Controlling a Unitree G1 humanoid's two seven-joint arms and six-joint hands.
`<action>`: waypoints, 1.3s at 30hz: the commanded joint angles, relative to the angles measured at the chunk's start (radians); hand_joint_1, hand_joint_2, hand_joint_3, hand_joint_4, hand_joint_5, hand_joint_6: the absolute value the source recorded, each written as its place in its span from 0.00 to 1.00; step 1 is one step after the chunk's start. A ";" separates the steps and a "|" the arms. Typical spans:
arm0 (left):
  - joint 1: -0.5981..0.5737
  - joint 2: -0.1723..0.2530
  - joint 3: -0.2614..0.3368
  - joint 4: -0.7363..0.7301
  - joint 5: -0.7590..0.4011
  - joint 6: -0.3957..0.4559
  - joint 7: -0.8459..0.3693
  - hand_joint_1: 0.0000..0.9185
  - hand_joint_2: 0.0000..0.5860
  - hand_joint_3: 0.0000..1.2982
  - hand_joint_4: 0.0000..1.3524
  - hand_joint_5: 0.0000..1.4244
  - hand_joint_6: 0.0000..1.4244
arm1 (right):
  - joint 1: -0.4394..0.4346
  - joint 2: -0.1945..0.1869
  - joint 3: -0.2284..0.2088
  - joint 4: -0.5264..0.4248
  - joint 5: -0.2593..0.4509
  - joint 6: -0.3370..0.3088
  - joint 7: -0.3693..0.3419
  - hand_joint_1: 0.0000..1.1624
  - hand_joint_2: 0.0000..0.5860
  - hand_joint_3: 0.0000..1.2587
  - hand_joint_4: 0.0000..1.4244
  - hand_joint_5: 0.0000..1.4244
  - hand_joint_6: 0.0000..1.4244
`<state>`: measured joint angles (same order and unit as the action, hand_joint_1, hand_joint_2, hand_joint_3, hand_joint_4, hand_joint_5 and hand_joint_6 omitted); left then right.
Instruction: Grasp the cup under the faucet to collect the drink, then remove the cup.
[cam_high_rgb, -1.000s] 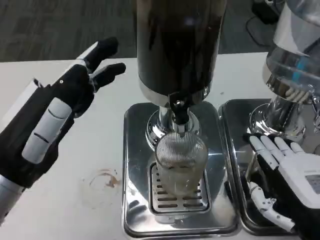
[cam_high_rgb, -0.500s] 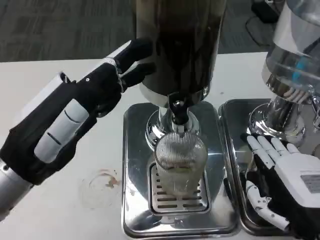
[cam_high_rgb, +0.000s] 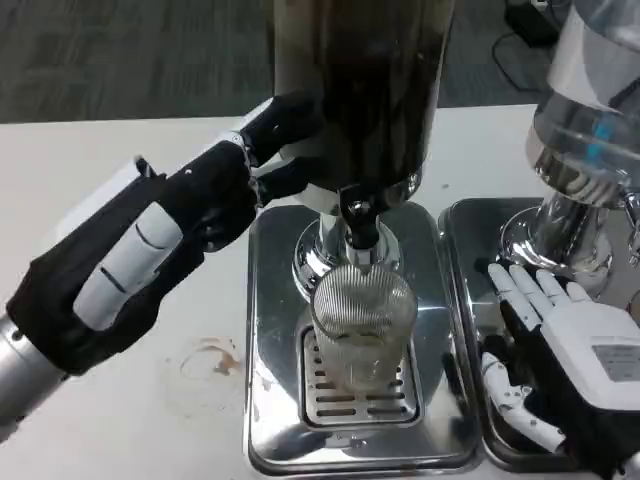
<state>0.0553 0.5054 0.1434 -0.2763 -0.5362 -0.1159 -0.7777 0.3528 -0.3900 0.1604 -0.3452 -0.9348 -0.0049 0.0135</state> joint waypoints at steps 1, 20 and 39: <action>-0.068 0.017 -0.024 0.053 0.015 0.009 -0.064 0.00 0.33 0.05 0.00 0.08 0.04 | 0.008 0.017 0.012 0.003 -0.010 0.020 -0.020 0.05 0.99 0.00 0.00 0.00 0.00; -0.192 0.013 -0.103 0.135 0.044 0.030 -0.198 0.00 0.31 0.03 0.00 0.03 0.00 | 0.041 0.050 0.033 -0.023 -0.030 0.065 -0.042 0.06 0.99 0.00 0.00 0.00 0.00; -0.251 0.103 -0.150 0.177 0.175 -0.112 -0.303 0.00 0.35 0.05 0.00 0.04 0.00 | 0.019 0.061 0.037 -0.007 -0.018 0.081 -0.041 0.06 0.99 0.01 0.00 0.00 0.00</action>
<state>-0.1880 0.5838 0.0222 -0.1048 -0.3938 -0.1864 -1.0255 0.3745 -0.3319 0.1963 -0.3586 -0.9543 0.0660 -0.0192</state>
